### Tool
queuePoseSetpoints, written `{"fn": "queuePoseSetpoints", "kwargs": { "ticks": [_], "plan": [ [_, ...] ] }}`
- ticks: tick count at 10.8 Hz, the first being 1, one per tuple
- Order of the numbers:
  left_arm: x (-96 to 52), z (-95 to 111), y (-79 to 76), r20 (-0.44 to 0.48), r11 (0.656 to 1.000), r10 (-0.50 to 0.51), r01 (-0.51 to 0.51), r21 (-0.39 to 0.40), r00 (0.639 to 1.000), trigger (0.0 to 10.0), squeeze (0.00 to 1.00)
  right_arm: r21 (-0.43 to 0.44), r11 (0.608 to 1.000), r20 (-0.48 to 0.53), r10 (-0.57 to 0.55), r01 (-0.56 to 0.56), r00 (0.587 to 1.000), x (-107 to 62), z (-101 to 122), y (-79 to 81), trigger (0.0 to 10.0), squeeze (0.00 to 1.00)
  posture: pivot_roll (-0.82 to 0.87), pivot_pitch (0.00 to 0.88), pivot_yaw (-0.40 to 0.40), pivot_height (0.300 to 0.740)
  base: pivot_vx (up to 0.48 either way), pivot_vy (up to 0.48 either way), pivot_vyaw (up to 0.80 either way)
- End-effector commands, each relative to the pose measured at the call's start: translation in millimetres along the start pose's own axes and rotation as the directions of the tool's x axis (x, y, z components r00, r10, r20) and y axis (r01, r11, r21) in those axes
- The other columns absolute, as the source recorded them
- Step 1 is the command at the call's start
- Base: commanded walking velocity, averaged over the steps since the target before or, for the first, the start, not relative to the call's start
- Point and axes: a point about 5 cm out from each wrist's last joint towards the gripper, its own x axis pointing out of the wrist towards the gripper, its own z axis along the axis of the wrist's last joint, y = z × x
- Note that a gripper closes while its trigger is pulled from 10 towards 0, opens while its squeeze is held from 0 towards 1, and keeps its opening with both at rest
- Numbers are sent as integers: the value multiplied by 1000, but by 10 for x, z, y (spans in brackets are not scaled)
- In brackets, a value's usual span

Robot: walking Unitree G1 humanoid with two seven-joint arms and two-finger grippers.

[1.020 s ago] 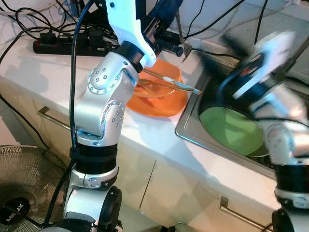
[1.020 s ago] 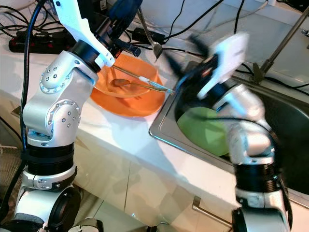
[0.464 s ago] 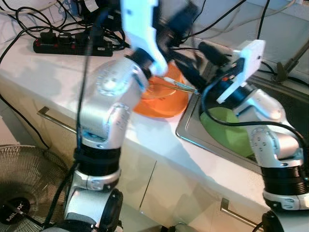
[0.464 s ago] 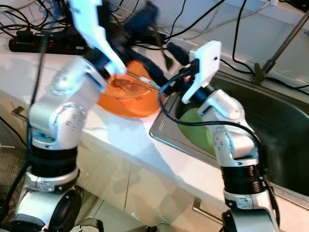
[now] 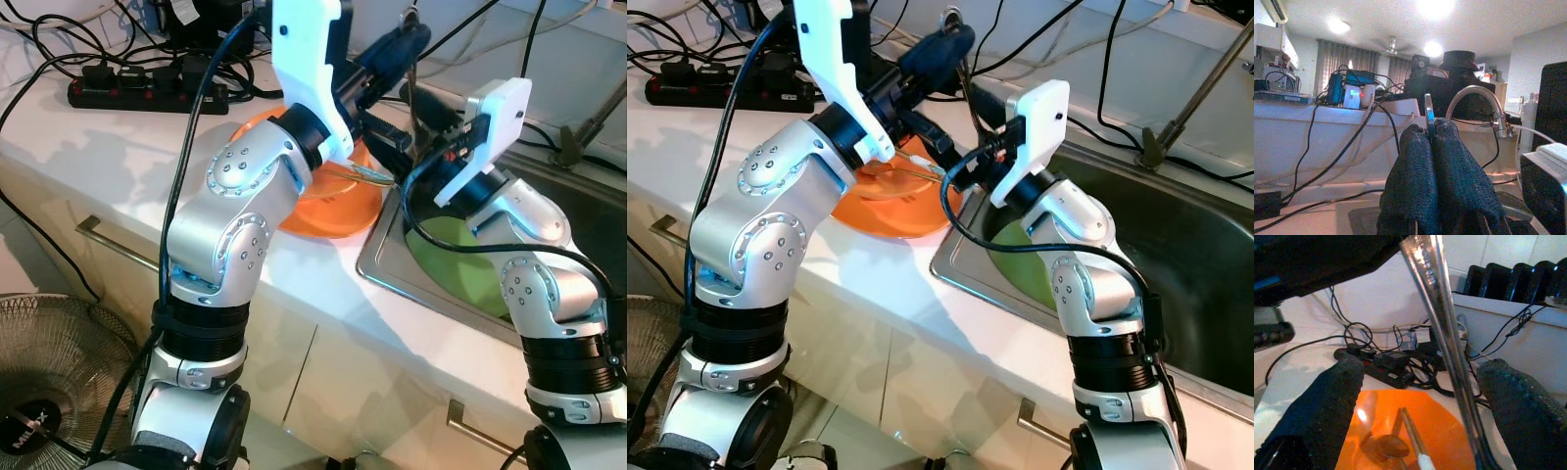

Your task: Kitchen organization

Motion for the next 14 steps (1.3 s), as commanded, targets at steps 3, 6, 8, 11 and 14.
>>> {"fn": "queuePoseSetpoints", "kwargs": {
  "ticks": [3,6,8,11,14],
  "plan": [
    [-1,-12,-72,-12,999,-38,38,4,999,10000,0,-36,994,5,-99,99,995,4,32,-145,10000,0,33,45,-105,740,0,0,0],
    [-28,-26,-58,-41,999,-47,47,13,998,10000,0,-27,991,7,-131,132,991,21,-24,-124,10000,0,59,42,-74,740,0,0,0],
    [-21,-15,-63,-52,998,-61,62,18,997,10000,0,-18,989,13,-146,146,989,23,-67,-101,10000,0,73,38,-55,740,0,0,0],
    [-22,-3,-86,-68,996,-87,88,18,994,10000,0,-6,986,22,-165,165,986,9,-107,-73,10000,0,103,28,-16,740,0,0,0],
    [-29,20,-95,-87,993,-111,113,26,990,10000,0,10,984,35,-177,177,984,17,-162,-14,10000,0,126,16,10,740,0,0,0]
  ]
}}
